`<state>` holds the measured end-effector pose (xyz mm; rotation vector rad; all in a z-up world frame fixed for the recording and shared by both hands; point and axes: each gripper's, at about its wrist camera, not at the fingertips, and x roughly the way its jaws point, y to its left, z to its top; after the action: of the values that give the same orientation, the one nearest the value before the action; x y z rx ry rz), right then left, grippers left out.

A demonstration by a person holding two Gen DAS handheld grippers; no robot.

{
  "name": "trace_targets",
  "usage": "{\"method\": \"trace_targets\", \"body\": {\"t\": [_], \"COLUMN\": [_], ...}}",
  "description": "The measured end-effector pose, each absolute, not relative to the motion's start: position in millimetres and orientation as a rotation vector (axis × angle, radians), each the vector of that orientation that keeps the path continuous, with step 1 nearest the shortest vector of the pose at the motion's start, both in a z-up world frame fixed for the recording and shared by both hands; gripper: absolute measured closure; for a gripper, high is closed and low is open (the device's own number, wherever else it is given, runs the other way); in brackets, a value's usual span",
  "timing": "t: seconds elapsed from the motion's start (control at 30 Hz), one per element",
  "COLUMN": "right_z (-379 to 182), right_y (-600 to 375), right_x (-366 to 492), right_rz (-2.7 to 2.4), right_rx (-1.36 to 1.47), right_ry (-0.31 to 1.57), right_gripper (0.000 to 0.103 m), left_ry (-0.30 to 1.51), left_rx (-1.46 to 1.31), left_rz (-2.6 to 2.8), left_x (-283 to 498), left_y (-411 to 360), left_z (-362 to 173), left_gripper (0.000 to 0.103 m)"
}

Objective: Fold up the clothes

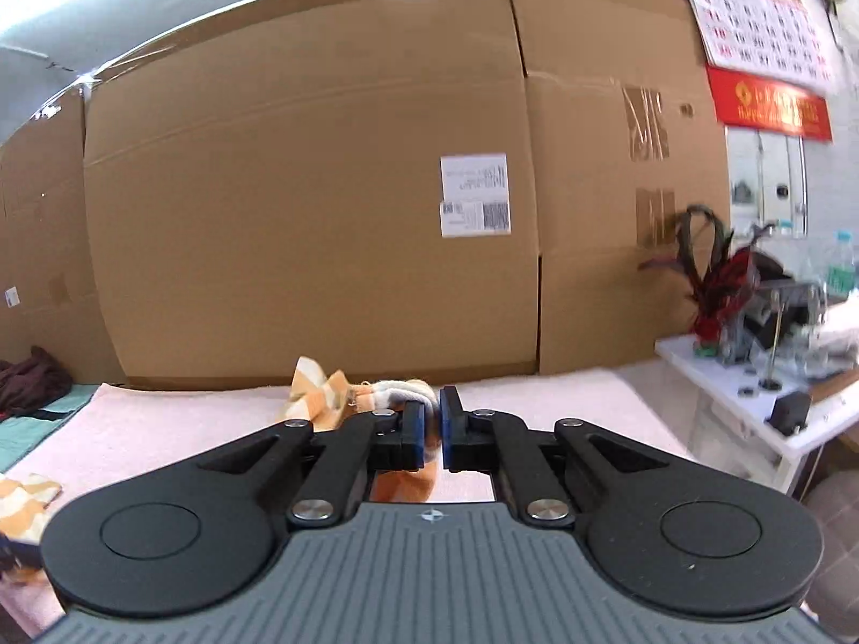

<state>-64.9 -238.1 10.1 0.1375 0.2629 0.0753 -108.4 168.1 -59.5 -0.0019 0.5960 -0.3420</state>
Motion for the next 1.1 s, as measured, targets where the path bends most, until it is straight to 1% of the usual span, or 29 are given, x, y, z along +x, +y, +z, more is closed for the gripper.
{"method": "trace_targets", "body": {"t": [0.1,0.17,0.2,0.23,0.27,0.3,0.37,0.4,0.43,0.47,0.5,0.53,0.57,0.6,0.63,0.73,0.8,0.9,1.0,1.1], "right_z": [4.4,1.1,-0.4,-1.8,-3.1,-4.1,-6.4,-7.8,-9.6,-11.7,-13.8,-15.9,-17.9,-20.0,-21.4,-24.6,-21.8,-11.4,17.6,58.0], "right_y": [-235.0,-234.0,-233.6,-233.1,-232.9,-233.0,-233.4,-234.0,-234.6,-235.3,-236.0,-237.0,-238.1,-239.3,-240.1,-240.7,-240.3,-239.5,-237.4,-231.6], "right_x": [-67.0,-68.0,-68.0,-68.2,-69.3,-70.6,-73.2,-74.3,-74.8,-75.0,-75.2,-74.9,-74.3,-73.7,-73.1,-70.3,-67.8,-65.0,-66.6,-72.5], "right_rz": [0.064,0.07,0.073,0.076,0.079,0.081,0.082,0.08,0.076,0.071,0.066,0.063,0.06,0.058,0.054,0.039,0.027,0.019,0.054,0.111], "right_rx": [0.113,0.12,0.124,0.127,0.13,0.134,0.139,0.14,0.14,0.139,0.139,0.144,0.151,0.159,0.165,0.166,0.159,0.15,0.143,0.141], "right_ry": [0.275,0.284,0.289,0.292,0.293,0.293,0.296,0.299,0.304,0.31,0.316,0.322,0.327,0.332,0.336,0.343,0.336,0.309,0.233,0.132], "right_gripper": [0.098,0.098,0.098,0.098,0.098,0.098,0.097,0.097,0.097,0.097,0.097,0.097,0.097,0.097,0.097,0.097,0.098,0.098,0.098,0.098], "left_ry": [0.542,0.524,0.523,0.528,0.532,0.536,0.545,0.549,0.559,0.572,0.592,0.614,0.623,0.625,0.619,0.584,0.525,0.381,0.222,0.084], "left_rx": [0.024,0.054,0.071,0.09,0.108,0.126,0.149,0.16,0.174,0.189,0.201,0.202,0.192,0.178,0.171,0.16,0.148,0.086,0.05,0.059], "left_rz": [-0.367,-0.388,-0.397,-0.405,-0.413,-0.421,-0.445,-0.45,-0.454,-0.456,-0.454,-0.452,-0.448,-0.442,-0.432,-0.394,-0.362,-0.323,-0.287,-0.246], "left_x": [-111.4,-102.6,-95.5,-87.0,-78.4,-69.8,-57.4,-52.8,-48.4,-44.0,-38.7,-33.4,-30.1,-27.9,-27.8,-32.9,-42.4,-60.1,-80.5,-100.3], "left_y": [157.4,146.6,141.2,135.7,130.3,124.8,115.8,111.4,107.5,103.9,100.2,98.7,99.7,101.5,102.6,105.0,108.0,125.3,146.7,162.5], "left_z": [-45.8,-37.9,-36.9,-37.5,-38.1,-38.7,-40.7,-41.4,-42.8,-44.6,-46.9,-49.9,-52.2,-53.8,-54.6,-53.9,-45.2,-7.2,45.4,96.3], "left_gripper": [0.1,0.095,0.08,0.072,0.052,0.036,0.034,0.035,0.044,0.051,0.069,0.09,0.096,0.098,0.102,0.102,0.102,0.103,0.103,0.103]}}
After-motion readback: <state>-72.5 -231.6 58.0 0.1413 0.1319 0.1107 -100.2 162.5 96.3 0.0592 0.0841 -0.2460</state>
